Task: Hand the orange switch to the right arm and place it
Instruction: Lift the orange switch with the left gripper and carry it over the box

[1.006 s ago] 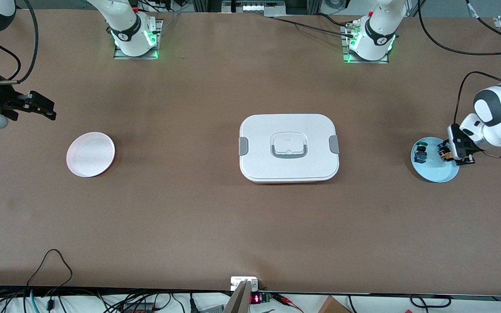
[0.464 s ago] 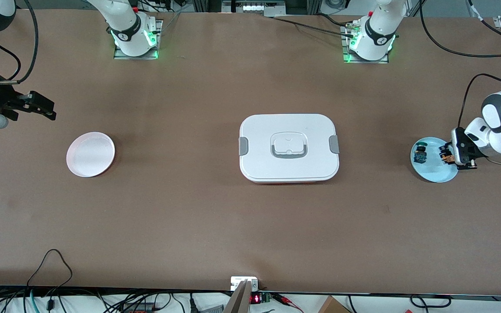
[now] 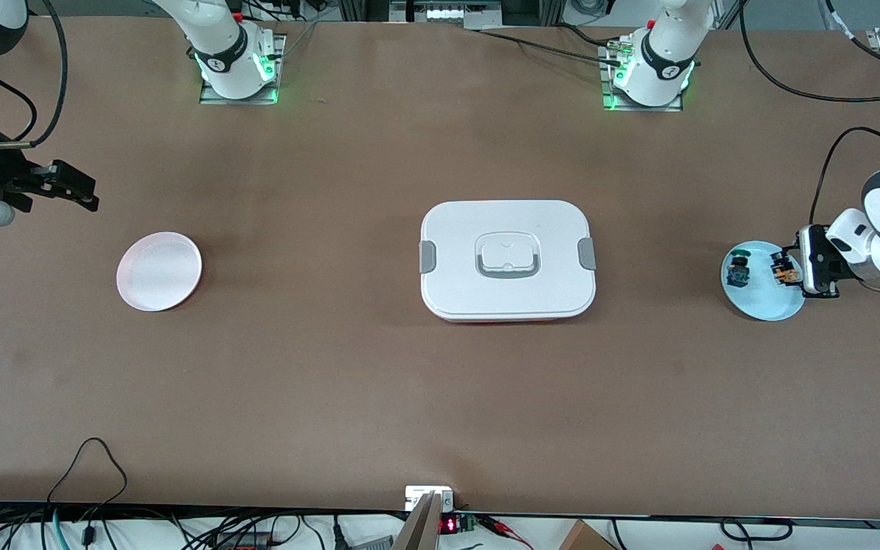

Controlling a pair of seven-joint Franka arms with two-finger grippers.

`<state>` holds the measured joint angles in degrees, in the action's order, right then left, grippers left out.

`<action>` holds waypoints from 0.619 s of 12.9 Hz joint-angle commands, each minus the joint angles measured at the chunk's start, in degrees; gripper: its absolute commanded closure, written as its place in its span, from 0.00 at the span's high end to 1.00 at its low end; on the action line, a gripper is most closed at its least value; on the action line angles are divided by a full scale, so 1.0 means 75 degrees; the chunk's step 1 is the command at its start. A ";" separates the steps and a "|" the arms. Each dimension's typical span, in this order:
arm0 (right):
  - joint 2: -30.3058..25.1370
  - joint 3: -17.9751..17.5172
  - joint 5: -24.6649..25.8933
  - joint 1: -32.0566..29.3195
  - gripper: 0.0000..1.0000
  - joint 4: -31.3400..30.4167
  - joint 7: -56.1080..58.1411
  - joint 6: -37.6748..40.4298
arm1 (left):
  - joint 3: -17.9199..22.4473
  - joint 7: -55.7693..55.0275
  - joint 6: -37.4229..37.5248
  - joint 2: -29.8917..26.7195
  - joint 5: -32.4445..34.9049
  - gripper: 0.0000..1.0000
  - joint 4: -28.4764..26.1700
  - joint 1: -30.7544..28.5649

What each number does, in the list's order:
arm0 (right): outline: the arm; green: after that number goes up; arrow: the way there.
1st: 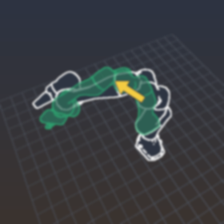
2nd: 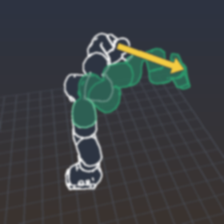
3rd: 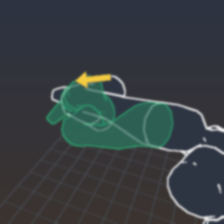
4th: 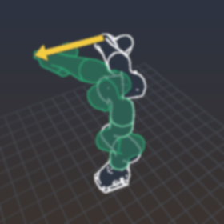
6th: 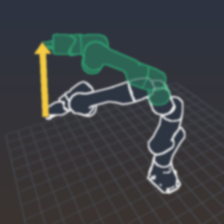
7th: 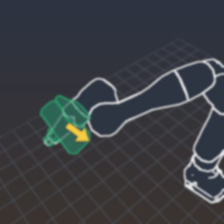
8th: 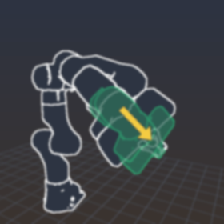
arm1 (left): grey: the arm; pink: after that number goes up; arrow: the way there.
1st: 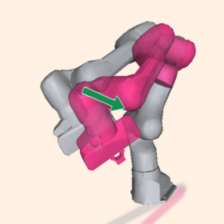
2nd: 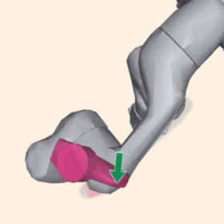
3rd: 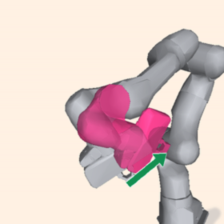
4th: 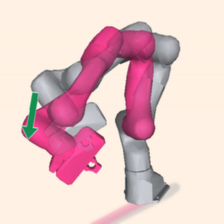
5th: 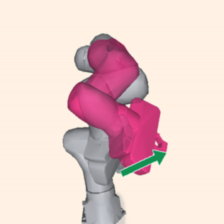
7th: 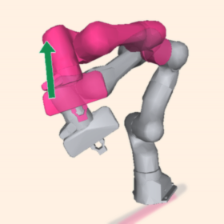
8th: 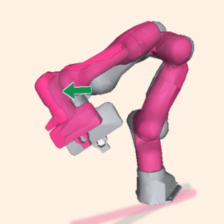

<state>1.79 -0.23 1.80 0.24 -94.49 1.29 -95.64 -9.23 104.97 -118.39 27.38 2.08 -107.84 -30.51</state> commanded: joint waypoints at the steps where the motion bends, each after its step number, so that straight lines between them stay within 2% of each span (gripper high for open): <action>1: -0.0051 -0.0028 0.0006 -0.0021 1.00 -0.0058 -0.0019 -0.0034 | -0.0407 -0.0051 0.1448 0.0088 -0.0626 0.00 0.0981 0.0107; 3: -0.0051 -0.0016 0.0006 -0.0056 1.00 -0.0069 -0.0019 -0.0034 | -0.0562 -0.0214 0.2585 0.0147 -0.1304 0.00 0.1475 0.0316; 5: -0.0028 -0.0016 0.0006 -0.0149 1.00 -0.0070 -0.0031 -0.0010 | -0.0585 -0.0344 0.3559 0.0147 -0.2521 0.00 0.1699 0.0563; 8: -0.0027 -0.0016 0.0006 -0.0150 1.00 -0.0081 -0.0031 -0.0010 | -0.0597 -0.0123 0.3938 0.0240 -0.4220 0.00 0.1735 0.1136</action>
<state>1.96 -0.06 1.80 -0.55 -94.62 1.23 -95.62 -13.89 102.92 -91.25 27.53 -23.50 -96.67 -23.99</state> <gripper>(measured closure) 0.000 0.251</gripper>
